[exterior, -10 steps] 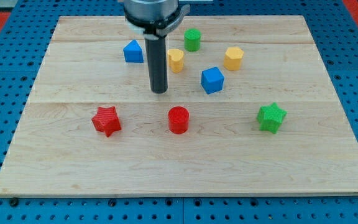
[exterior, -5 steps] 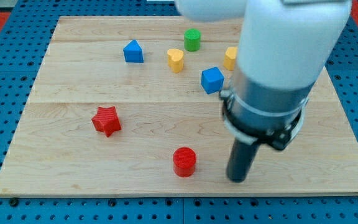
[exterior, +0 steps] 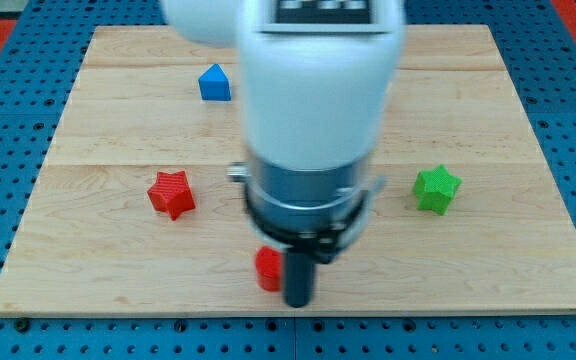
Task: Push the red circle closer to the yellow heart
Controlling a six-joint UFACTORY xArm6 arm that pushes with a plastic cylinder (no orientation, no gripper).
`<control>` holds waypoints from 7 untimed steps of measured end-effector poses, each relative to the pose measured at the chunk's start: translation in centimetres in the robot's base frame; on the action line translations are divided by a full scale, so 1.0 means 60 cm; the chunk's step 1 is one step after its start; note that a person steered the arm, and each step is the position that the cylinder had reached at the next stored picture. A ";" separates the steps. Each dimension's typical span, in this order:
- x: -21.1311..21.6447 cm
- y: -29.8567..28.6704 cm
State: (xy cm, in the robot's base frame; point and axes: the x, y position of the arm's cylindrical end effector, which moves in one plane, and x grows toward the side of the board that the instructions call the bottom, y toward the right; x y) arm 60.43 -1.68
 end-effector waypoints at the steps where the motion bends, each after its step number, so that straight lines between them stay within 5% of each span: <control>1: -0.121 -0.062; 2: -0.191 -0.080; 3: -0.139 -0.081; 5: -0.254 -0.159; 6: -0.274 -0.108; 7: -0.278 -0.187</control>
State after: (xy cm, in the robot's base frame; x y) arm 43.77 -12.87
